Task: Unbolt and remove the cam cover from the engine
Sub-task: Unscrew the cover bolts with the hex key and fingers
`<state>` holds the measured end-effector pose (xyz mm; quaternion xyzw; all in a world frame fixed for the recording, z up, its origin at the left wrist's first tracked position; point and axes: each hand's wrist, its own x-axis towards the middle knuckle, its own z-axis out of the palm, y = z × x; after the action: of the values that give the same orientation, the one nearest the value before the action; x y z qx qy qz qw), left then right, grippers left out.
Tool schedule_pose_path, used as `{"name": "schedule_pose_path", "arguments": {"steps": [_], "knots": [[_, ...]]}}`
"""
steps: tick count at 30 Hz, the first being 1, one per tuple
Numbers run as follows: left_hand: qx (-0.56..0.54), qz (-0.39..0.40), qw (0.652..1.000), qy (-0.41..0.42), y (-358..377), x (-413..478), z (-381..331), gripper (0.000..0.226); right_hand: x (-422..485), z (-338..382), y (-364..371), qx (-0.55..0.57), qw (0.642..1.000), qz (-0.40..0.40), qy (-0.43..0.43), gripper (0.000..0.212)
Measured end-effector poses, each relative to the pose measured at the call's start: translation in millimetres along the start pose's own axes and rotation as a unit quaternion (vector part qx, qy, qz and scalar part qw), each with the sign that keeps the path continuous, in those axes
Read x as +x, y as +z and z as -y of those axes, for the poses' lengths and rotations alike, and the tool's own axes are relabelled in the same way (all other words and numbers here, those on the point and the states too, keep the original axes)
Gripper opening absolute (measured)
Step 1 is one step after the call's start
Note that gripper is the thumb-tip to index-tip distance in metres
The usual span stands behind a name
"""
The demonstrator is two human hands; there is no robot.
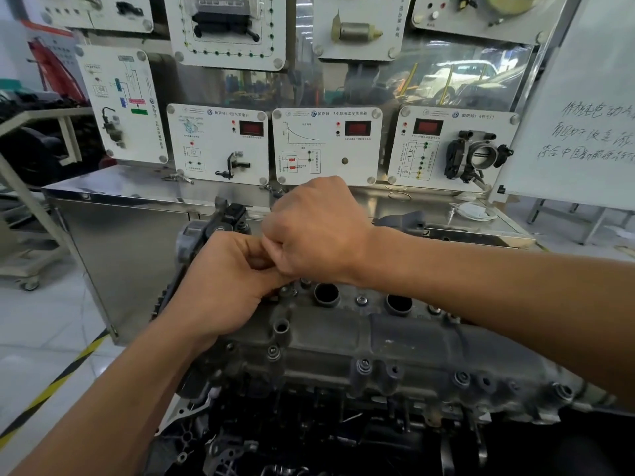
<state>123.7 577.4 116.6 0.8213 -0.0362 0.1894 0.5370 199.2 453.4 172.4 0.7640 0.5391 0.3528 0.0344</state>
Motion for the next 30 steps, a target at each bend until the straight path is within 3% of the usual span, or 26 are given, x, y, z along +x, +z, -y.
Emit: {"name": "schedule_pose_path", "arguments": {"steps": [6, 12, 16, 20, 22, 25, 27, 30], "knots": [[-0.007, -0.009, 1.0, 0.006, 1, 0, 1, 0.014, 0, -6, 8, 0.074, 0.993, -0.09, -0.019, 0.037], [-0.001, -0.008, 1.0, 0.027, 1, 1, 0, 0.023, 5, -11, 19, 0.147, 0.964, -0.2, -0.099, 0.042], [-0.006, -0.016, 0.999, 0.041, 2, 0, -1, 0.036, 8, -12, 20, 0.172, 0.96, -0.192, -0.113, 0.043], [0.008, -0.04, 0.997, 0.07, 8, 1, 0, 0.026, 6, -20, 13, 0.155, 0.974, -0.135, -0.092, 0.045], [0.023, -0.044, 0.996, 0.079, 10, 4, -1, 0.021, 7, -31, 5, 0.121, 0.987, -0.082, -0.06, 0.046], [0.029, -0.082, 0.994, 0.061, 2, 20, -13, 0.019, 19, -50, -12, 0.113, 0.989, -0.054, 0.083, 0.044], [0.003, -0.113, 0.993, 0.039, -11, 37, -31, 0.016, 29, -58, -25, 0.19, 0.956, -0.105, 0.197, 0.03], [-0.043, -0.116, 0.992, 0.017, -25, 59, -58, 0.011, 39, -63, -36, 0.249, 0.915, -0.133, 0.287, 0.042]]}}
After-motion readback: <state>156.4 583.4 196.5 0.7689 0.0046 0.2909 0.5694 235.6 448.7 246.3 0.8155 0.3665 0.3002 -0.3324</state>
